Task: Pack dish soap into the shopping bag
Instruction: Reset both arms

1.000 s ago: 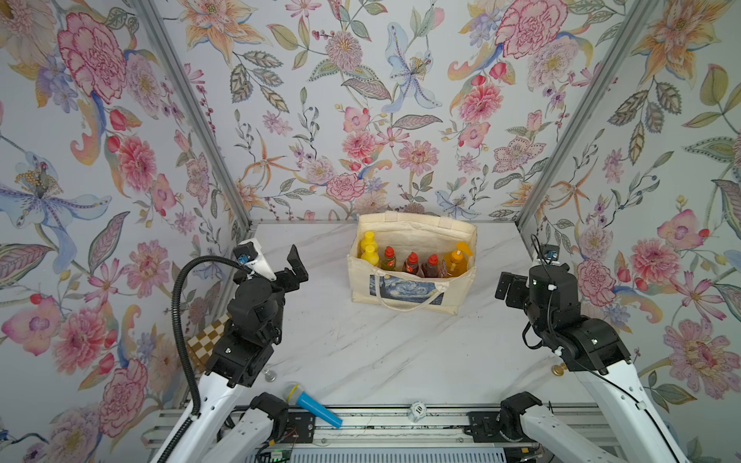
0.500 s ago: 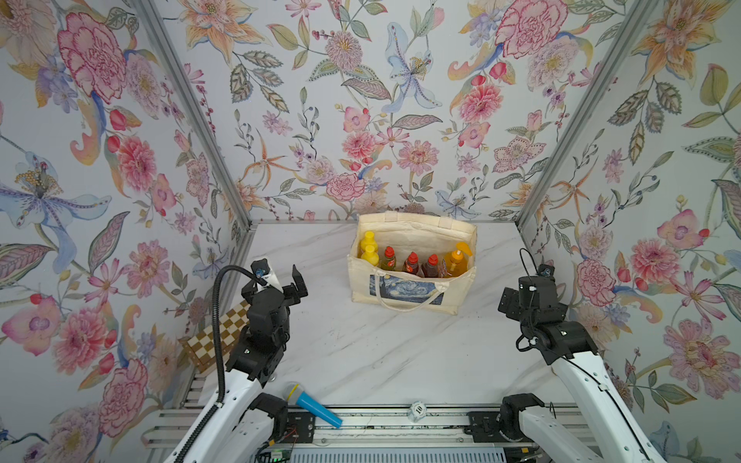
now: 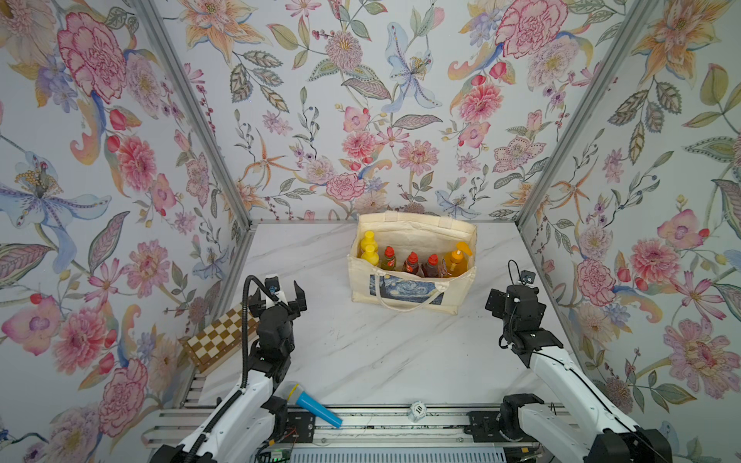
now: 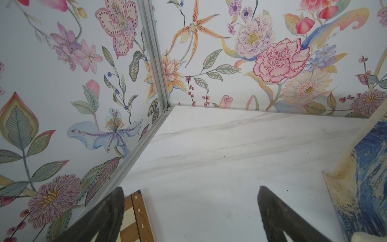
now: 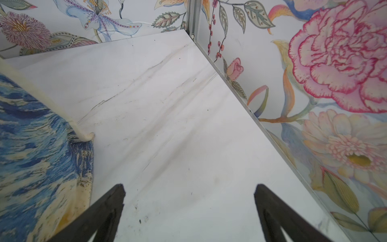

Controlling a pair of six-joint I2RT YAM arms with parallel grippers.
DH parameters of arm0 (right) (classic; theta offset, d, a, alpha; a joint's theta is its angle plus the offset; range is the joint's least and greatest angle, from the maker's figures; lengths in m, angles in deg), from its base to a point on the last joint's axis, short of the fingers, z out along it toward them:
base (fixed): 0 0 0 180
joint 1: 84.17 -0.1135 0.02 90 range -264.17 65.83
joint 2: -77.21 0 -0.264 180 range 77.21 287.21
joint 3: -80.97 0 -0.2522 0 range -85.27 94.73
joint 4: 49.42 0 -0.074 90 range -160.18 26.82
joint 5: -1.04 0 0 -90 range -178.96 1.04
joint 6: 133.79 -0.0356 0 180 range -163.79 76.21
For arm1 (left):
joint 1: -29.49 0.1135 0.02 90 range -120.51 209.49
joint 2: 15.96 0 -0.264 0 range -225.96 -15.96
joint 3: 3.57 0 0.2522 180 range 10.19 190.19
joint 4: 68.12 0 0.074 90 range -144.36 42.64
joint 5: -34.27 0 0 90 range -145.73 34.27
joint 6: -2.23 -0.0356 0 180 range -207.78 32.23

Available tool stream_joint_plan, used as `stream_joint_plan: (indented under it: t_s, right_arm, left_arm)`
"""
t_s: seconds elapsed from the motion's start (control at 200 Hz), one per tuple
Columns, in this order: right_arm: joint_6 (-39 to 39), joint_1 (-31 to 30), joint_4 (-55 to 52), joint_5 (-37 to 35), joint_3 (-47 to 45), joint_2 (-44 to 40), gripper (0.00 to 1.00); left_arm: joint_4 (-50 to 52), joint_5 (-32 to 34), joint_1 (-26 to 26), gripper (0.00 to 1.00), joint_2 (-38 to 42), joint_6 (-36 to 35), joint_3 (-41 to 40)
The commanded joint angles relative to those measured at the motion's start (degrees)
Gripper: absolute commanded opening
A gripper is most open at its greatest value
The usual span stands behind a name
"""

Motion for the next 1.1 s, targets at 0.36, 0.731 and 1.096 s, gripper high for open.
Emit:
stream_joint_plan:
  t_s: [0.36,0.731,1.096]
  right_arm:
    - [9.24,1.27,36.57,2.83,-13.83,2.40,0.99]
    - [9.08,2.79,40.50,6.58,-16.06,4.21,0.99]
    - [8.86,2.88,45.91,8.03,-18.38,6.28,0.99]
  left_arm:
    - [-29.01,-11.42,4.72,0.99,-14.44,-10.58,-6.40]
    - [-50.43,-18.54,6.13,1.00,-29.99,-13.54,-9.42]
    - [-68.94,-22.45,7.36,0.99,-44.78,-14.61,-11.64]
